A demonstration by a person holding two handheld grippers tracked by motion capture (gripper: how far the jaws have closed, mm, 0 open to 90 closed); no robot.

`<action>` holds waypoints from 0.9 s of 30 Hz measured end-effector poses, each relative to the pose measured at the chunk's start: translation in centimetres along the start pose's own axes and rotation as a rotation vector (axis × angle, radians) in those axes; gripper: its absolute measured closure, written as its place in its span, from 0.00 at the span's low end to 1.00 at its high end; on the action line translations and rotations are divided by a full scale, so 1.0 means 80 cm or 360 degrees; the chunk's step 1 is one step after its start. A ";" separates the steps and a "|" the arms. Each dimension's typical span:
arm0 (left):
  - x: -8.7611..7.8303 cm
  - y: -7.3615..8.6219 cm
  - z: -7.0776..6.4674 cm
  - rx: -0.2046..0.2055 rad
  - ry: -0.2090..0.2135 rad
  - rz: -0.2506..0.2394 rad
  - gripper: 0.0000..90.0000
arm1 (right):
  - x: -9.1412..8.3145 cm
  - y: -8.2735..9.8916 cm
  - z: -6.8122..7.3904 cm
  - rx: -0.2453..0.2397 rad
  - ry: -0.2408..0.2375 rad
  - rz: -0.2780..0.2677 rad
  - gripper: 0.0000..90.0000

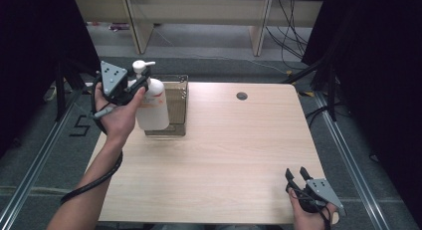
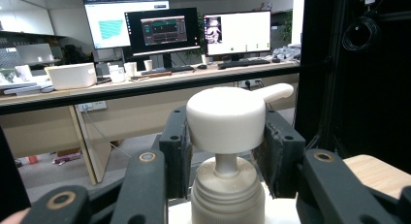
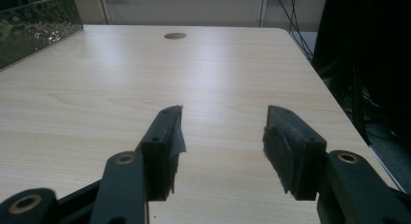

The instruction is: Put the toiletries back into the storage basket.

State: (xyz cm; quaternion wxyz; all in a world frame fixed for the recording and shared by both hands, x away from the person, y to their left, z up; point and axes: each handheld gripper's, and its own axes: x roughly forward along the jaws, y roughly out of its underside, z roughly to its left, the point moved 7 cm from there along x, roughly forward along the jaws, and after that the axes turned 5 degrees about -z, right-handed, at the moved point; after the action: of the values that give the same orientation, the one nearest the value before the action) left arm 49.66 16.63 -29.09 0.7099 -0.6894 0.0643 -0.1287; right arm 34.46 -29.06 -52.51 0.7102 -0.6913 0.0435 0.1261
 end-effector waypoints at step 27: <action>0.034 0.007 0.016 -0.0007 -0.0038 -0.0010 0.66 | 0.000 0.001 -0.001 -0.0027 0.0011 0.0009 0.54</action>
State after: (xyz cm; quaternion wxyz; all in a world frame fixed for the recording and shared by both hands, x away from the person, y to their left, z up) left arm 52.70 17.15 -29.34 0.7087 -0.6927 0.0540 -0.1225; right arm 34.44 -29.13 -52.55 0.7037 -0.6977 0.0467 0.1260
